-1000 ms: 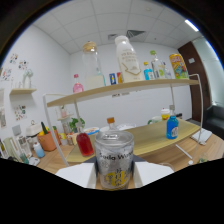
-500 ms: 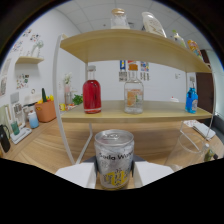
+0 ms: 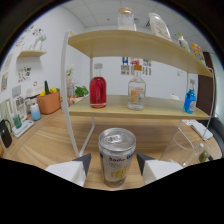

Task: Make me a cup of Mojito.

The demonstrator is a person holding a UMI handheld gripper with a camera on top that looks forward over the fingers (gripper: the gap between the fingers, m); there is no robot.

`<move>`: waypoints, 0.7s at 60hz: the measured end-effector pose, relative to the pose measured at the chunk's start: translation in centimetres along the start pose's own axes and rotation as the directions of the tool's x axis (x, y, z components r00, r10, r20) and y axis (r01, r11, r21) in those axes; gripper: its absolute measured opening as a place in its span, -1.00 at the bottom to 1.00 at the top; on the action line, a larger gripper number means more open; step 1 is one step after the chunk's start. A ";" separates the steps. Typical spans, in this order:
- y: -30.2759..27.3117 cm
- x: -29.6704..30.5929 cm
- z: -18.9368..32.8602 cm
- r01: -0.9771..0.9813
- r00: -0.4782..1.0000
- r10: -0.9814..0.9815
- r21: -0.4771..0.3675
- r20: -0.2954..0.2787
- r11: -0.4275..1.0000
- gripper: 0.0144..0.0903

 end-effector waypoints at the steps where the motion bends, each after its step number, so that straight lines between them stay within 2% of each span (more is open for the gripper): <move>1: -0.2 0.0 -0.3 0.001 1.000 -0.001 -0.002 -0.001 1.000 0.86; 17: -3.9 -0.2 -7.0 -0.007 1.000 0.007 -0.006 0.006 1.000 0.87; 26: -4.8 1.8 -10.4 -0.009 1.000 0.009 -0.006 -0.026 1.000 0.87; 42: -3.5 7.5 -14.4 0.017 0.995 -0.022 -0.060 -0.093 0.998 0.87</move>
